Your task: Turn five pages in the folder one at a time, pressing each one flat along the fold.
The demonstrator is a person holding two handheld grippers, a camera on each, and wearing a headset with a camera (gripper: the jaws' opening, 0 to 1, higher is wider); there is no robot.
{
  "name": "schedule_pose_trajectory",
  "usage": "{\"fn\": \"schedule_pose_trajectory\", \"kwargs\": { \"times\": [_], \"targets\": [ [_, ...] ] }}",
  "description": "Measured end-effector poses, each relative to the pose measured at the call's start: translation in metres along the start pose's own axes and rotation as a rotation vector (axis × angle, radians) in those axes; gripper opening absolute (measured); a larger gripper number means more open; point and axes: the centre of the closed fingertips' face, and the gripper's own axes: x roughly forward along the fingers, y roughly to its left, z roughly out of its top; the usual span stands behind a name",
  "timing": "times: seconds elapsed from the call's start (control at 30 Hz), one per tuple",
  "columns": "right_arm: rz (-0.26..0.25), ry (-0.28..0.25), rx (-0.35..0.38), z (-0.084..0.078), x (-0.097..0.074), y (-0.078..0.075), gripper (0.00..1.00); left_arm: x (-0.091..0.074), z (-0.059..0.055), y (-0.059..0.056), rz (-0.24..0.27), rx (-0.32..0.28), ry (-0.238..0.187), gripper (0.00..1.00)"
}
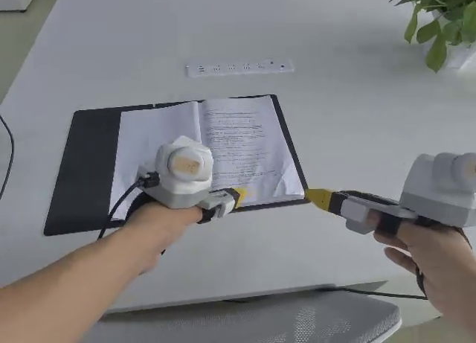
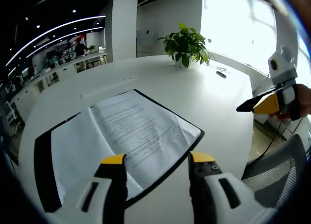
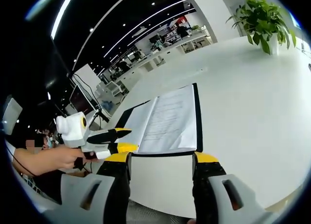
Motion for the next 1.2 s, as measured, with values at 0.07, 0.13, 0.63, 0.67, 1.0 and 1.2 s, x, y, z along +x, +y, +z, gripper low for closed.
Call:
{"fn": "schedule_pose_trajectory", "kwargs": {
  "times": [0.07,0.13,0.63,0.67,1.0,1.2],
  "targets": [
    [-0.003,-0.004,0.001,0.0,0.001,-0.002,0.49,0.011,0.001,-0.003,0.001,0.008,0.002,0.5],
    [-0.001,-0.009,0.002,0.0,0.003,-0.004,0.47,0.018,0.003,-0.006,0.007,0.021,-0.003,0.5],
    [-0.004,-0.023,0.032,0.0,0.02,-0.018,0.43,0.074,-0.003,-0.012,0.049,-0.003,-0.007,0.56],
    [-0.006,-0.024,0.033,0.0,0.021,-0.019,0.43,0.075,-0.003,-0.012,0.049,-0.004,-0.006,0.56],
    [-0.016,-0.016,0.045,-0.003,0.03,-0.029,0.41,0.085,-0.012,-0.01,0.079,0.038,0.003,0.52],
    [-0.014,-0.009,0.044,-0.004,0.036,-0.031,0.4,0.087,-0.012,-0.009,0.074,0.043,-0.018,0.37]
  ]
}}
